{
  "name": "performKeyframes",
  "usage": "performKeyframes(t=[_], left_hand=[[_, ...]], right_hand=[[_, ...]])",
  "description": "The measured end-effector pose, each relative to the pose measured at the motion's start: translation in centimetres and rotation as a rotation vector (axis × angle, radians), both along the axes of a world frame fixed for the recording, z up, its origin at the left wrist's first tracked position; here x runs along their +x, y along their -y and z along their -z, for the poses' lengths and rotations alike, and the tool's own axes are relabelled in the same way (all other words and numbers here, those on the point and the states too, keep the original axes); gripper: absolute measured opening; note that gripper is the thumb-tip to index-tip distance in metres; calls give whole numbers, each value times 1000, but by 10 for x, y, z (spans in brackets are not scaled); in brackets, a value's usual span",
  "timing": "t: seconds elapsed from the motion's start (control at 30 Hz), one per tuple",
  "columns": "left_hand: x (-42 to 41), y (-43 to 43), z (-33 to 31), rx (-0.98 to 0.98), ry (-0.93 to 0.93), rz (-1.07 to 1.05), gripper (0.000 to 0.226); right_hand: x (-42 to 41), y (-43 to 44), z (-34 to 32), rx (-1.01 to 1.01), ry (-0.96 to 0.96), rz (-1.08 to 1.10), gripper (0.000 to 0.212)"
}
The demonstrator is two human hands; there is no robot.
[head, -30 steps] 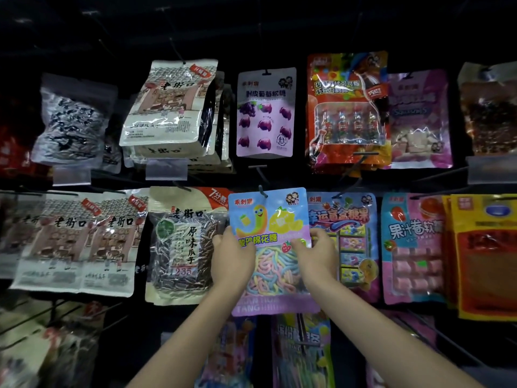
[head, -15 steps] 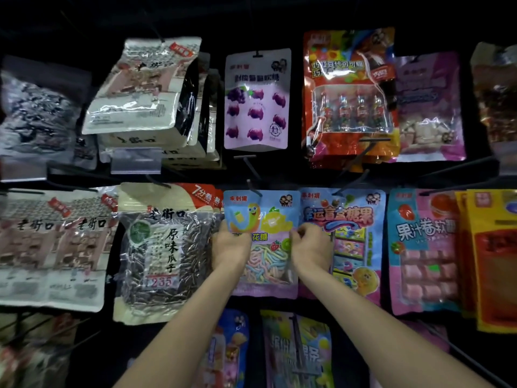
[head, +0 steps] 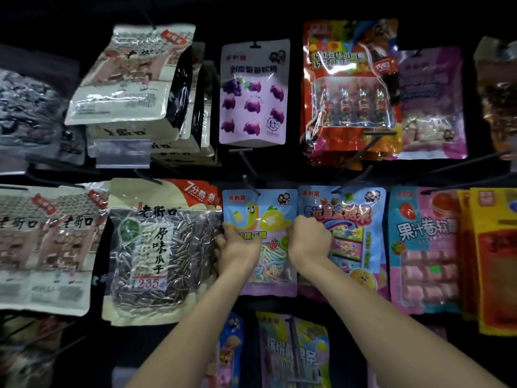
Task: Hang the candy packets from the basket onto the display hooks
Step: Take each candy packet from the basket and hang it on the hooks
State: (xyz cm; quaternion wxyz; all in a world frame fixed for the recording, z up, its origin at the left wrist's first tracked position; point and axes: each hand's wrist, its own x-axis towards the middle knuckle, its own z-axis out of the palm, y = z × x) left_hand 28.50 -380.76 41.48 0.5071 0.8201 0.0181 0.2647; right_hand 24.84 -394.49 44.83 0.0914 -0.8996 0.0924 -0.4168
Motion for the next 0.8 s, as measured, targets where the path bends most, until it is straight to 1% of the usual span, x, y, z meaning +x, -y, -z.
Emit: performKeyframes(t=[0.07, 0.13, 0.23, 0.3, 0.37, 0.47, 0.5, 0.6, 0.7, 0.8], left_hand=[[-4, 3, 0, 95, 1, -27, 95], [-9, 5, 1, 209, 15, -65, 91], [-10, 4, 3, 298, 45, -104, 85], [-7, 3, 4, 314, 41, -121, 84], [-7, 2, 3, 322, 45, -132, 83], [-7, 1, -1, 347, 43, -143, 83], [-7, 0, -3, 356, 39, -142, 84], [-7, -1, -7, 396, 9, -127, 88], [-6, -1, -10, 434, -20, -99, 91], [-5, 0, -10, 416, -15, -75, 92]], right_hand=[[-4, -3, -4, -21, -27, 10, 21], [-8, -7, -7, -3, -44, -10, 19], [-5, -10, -5, 41, -2, -55, 16], [-1, -11, 2, 18, 25, -47, 43], [-2, -14, 11, -33, -1, -81, 62], [-3, -15, 21, -205, -77, -130, 92], [-2, -15, 23, -258, -67, -133, 94], [8, -17, 23, -327, -43, -139, 86], [16, -21, 18, -307, -143, -139, 97], [15, -21, 16, -314, -175, -140, 106]])
